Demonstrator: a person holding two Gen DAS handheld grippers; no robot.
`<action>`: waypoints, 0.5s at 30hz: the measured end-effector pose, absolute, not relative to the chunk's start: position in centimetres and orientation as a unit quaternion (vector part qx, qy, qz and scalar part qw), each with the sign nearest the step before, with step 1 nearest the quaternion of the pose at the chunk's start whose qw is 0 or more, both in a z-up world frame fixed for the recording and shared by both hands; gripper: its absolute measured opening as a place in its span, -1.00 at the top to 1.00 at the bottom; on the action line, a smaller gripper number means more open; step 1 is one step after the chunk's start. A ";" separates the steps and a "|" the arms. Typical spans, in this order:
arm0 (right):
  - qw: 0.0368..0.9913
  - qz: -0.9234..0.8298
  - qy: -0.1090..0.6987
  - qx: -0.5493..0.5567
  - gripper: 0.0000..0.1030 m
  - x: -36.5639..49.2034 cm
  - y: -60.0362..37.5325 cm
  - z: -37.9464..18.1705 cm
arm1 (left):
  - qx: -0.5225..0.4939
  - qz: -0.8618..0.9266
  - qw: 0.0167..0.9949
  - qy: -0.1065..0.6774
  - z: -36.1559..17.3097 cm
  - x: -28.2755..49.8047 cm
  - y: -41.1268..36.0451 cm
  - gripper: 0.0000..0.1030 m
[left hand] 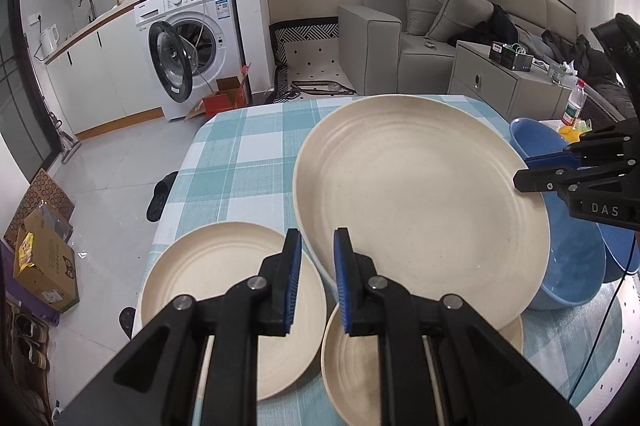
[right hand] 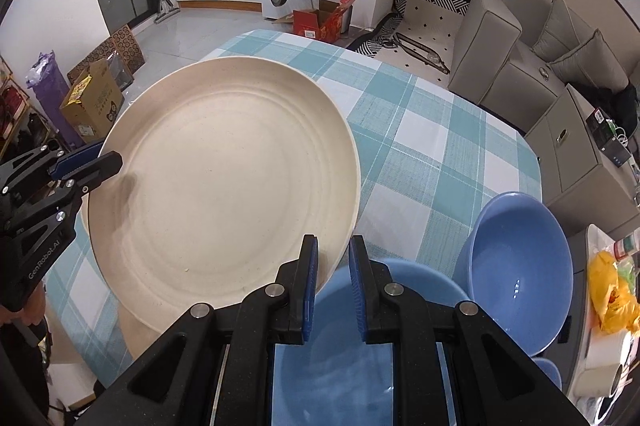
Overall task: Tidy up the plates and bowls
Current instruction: 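Lift the cream plate with both tools and carry it over another cream plate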
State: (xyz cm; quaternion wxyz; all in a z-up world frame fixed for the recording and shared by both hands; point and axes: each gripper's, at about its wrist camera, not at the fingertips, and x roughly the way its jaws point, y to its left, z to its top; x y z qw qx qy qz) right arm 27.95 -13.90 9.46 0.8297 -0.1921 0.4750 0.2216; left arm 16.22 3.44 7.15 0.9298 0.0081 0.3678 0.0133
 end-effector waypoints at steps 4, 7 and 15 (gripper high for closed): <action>0.830 0.226 0.470 -0.197 0.69 26.2 -14.1 9.4 | 0.014 0.014 0.931 0.366 7.0 14.9 3.2 0.72; 0.830 0.229 0.469 -0.199 0.69 25.1 -14.2 9.2 | 0.013 0.015 0.931 0.364 6.8 13.9 3.2 0.72; 0.831 0.237 0.460 -0.204 0.69 21.8 -14.5 9.1 | 0.009 0.016 0.935 0.353 7.0 11.3 3.3 0.72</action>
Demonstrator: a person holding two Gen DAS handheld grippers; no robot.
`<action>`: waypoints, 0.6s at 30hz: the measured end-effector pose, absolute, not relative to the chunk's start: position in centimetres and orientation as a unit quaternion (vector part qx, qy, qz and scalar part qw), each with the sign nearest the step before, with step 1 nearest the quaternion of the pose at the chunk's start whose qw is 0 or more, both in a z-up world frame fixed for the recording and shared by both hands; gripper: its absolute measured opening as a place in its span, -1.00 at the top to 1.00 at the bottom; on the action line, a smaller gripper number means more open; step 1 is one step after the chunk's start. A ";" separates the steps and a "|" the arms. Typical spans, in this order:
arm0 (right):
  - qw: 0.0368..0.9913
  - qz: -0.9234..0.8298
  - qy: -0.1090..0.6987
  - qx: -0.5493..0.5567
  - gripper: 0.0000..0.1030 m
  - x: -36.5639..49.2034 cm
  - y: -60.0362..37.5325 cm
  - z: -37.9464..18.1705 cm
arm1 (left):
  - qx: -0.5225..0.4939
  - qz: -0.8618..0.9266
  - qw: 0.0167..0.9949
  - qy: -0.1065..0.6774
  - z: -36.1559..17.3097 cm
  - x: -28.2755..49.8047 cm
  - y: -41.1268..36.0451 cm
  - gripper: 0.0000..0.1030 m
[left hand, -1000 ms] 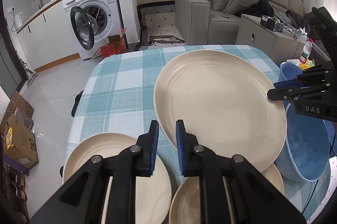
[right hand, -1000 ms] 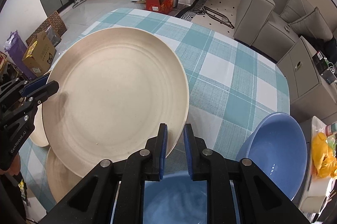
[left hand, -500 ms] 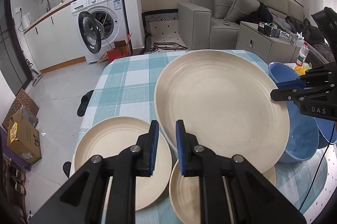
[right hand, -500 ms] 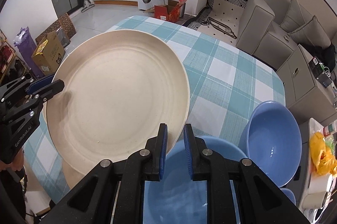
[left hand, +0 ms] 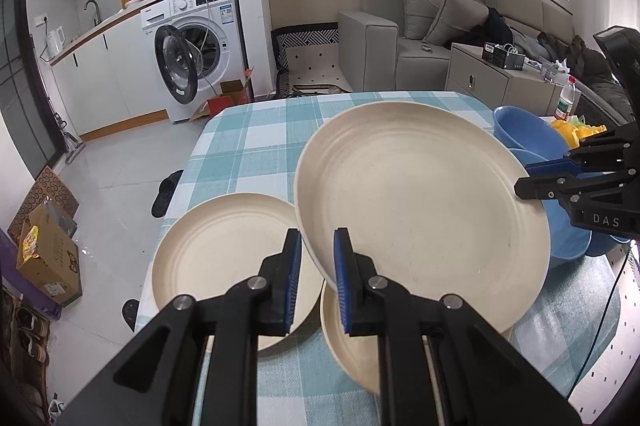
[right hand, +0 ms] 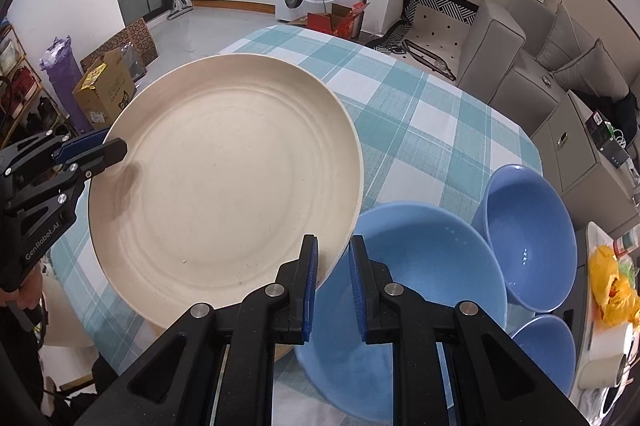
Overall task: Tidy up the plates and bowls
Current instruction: 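Lift the cream plate with both tools and carry it over another cream plate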
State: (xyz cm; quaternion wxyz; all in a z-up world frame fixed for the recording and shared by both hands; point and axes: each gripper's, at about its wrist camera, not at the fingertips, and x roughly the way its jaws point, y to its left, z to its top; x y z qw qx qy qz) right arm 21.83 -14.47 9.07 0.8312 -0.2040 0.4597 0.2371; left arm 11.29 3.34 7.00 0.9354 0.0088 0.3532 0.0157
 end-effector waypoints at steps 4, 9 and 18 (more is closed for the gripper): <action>0.830 0.243 0.457 -0.208 0.69 20.2 -14.4 9.0 | 0.003 0.016 0.937 0.349 7.0 10.1 3.5 0.72; 0.833 0.246 0.451 -0.206 0.69 18.7 -14.4 8.9 | 0.011 0.020 0.936 0.350 6.6 9.3 3.4 0.72; 0.834 0.249 0.450 -0.201 0.68 16.9 -14.4 7.8 | 0.018 0.026 0.935 0.354 5.8 7.9 3.6 0.72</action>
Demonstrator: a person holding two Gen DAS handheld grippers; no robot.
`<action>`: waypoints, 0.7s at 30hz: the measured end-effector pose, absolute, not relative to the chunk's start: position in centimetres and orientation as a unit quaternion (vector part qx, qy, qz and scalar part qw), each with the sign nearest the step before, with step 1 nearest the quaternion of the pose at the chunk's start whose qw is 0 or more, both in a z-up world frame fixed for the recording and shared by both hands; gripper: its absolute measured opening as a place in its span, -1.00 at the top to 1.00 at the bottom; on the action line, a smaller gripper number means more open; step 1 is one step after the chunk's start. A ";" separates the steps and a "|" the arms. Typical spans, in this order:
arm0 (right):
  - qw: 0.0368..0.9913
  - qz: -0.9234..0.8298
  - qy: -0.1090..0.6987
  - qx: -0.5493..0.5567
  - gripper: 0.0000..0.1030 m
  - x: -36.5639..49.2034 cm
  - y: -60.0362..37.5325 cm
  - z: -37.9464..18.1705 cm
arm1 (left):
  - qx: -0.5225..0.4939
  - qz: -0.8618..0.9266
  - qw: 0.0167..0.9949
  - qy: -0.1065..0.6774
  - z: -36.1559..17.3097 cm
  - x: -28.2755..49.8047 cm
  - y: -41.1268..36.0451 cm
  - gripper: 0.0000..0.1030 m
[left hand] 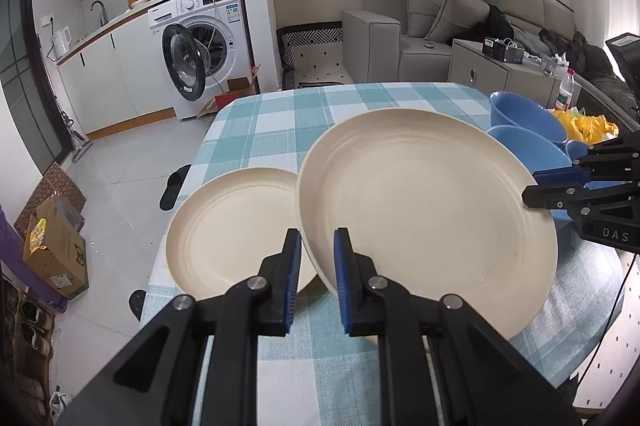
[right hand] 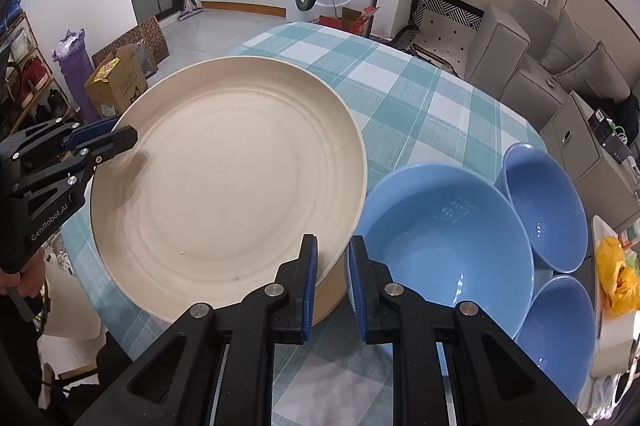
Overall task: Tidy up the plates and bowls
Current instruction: 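Lift the cream plate with both tools and carry it over another cream plate, then lower the plate onto the other cream plate and open both tools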
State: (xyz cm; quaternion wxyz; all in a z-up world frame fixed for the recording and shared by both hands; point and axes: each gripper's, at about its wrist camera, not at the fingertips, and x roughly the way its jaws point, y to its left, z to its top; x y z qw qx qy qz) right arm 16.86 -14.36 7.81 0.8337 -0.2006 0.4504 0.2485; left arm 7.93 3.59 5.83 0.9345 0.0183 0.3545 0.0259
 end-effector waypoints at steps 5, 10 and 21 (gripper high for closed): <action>0.833 0.253 0.451 -0.198 0.68 16.0 -14.2 7.1 | 0.022 0.026 0.933 0.357 5.4 7.2 3.8 0.72; 0.834 0.253 0.451 -0.193 0.68 15.5 -14.3 6.5 | 0.023 0.025 0.932 0.361 4.7 6.7 4.0 0.72; 0.839 0.245 0.447 -0.189 0.68 14.3 -14.4 5.2 | 0.021 0.017 0.925 0.380 2.7 6.5 4.1 0.72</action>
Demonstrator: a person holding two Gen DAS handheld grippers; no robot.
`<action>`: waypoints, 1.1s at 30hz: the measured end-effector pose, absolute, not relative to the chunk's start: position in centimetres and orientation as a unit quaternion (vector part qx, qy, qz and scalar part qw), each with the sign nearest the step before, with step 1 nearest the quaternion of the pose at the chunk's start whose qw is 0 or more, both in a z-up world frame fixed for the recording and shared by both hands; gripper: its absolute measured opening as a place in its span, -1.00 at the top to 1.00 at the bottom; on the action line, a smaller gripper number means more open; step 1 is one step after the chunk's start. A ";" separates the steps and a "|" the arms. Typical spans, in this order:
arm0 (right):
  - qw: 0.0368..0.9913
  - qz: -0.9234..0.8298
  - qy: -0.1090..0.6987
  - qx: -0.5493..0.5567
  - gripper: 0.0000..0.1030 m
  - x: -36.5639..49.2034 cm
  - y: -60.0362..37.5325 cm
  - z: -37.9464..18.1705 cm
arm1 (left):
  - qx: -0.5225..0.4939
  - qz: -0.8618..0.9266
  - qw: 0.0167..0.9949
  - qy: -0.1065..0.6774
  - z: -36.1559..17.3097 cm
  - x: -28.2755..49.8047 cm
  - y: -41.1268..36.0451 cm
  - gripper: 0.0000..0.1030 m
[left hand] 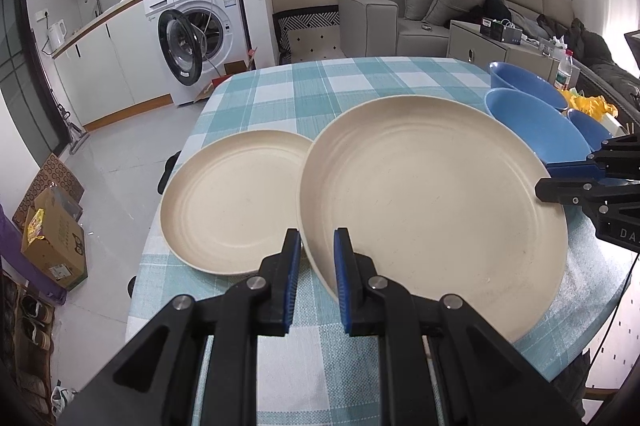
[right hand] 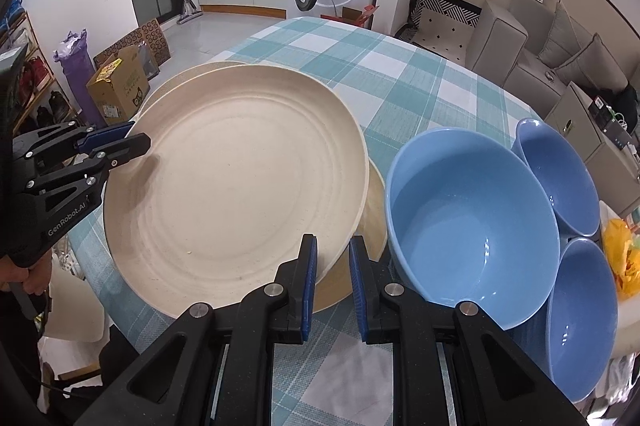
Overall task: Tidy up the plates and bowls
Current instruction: 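Lower the plate onto the other cream plate and open both tools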
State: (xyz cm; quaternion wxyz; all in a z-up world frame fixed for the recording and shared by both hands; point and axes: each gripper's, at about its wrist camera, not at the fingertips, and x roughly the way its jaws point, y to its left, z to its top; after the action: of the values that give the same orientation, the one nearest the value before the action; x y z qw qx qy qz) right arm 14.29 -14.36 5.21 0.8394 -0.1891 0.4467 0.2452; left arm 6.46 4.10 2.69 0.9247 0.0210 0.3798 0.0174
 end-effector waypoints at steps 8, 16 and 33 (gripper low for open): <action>0.844 0.225 0.444 -0.199 0.68 13.7 -14.1 3.6 | 0.022 0.016 0.919 0.394 1.4 7.0 4.0 0.72; 0.848 0.202 0.438 -0.220 0.68 13.1 -13.3 2.0 | 0.027 0.020 0.916 0.401 0.9 7.6 3.8 0.72; 0.844 0.216 0.425 -0.246 0.67 12.2 -11.5 0.6 | 0.070 -0.027 0.910 0.407 -0.4 9.3 0.8 0.69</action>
State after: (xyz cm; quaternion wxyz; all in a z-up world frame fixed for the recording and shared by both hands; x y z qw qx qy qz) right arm 12.22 -11.51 0.64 0.8437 -0.2464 0.4253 0.2159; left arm 9.32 0.83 -0.37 0.9102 0.0702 0.4072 -0.0270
